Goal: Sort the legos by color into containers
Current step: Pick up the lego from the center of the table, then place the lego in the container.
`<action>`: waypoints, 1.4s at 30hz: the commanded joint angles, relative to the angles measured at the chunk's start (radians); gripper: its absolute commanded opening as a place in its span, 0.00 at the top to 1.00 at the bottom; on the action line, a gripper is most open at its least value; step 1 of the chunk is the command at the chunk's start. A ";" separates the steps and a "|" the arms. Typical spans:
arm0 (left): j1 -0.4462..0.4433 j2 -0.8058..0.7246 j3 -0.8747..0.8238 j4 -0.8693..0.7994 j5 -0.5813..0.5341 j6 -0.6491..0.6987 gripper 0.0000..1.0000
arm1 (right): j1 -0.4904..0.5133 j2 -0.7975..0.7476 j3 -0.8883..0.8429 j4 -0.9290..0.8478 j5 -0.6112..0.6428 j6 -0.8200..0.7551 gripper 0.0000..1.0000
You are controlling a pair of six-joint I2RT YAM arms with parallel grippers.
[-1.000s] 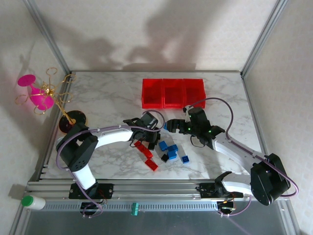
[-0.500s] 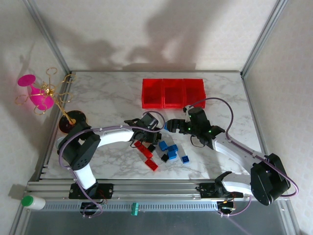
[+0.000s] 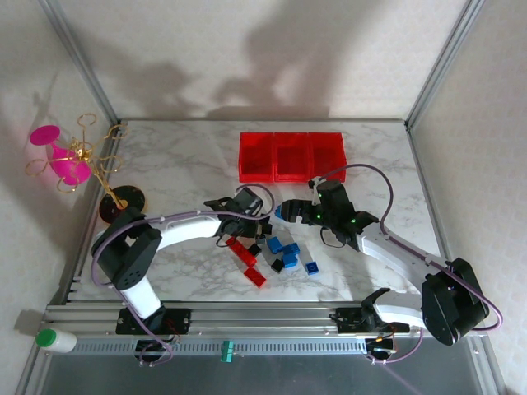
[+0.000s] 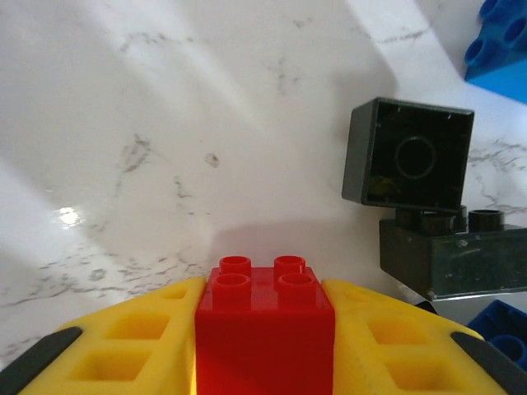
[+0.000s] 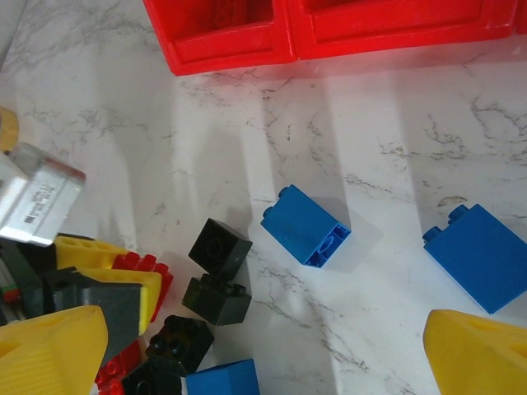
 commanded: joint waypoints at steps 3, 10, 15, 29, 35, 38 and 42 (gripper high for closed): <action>0.023 -0.092 0.069 -0.058 -0.079 -0.018 0.69 | 0.003 -0.016 0.013 0.051 -0.031 0.031 0.01; 0.087 -0.041 0.249 -0.042 -0.111 -0.017 0.70 | -0.035 0.000 0.030 0.090 -0.004 0.061 0.01; 0.130 0.098 0.442 -0.030 -0.177 -0.018 0.70 | -0.069 0.030 0.053 0.122 0.009 0.061 0.01; 0.218 0.523 0.872 0.027 -0.205 -0.020 0.69 | -0.126 0.035 0.041 0.171 -0.009 0.062 0.01; 0.237 0.651 1.033 -0.027 -0.218 -0.004 0.59 | -0.132 0.032 0.036 0.175 0.003 0.054 0.01; 0.237 0.660 1.054 -0.027 -0.198 0.002 0.55 | -0.132 0.037 0.043 0.180 0.001 0.044 0.01; 0.238 0.629 1.055 -0.032 -0.192 -0.001 0.55 | -0.132 0.048 0.057 0.187 -0.013 0.029 0.01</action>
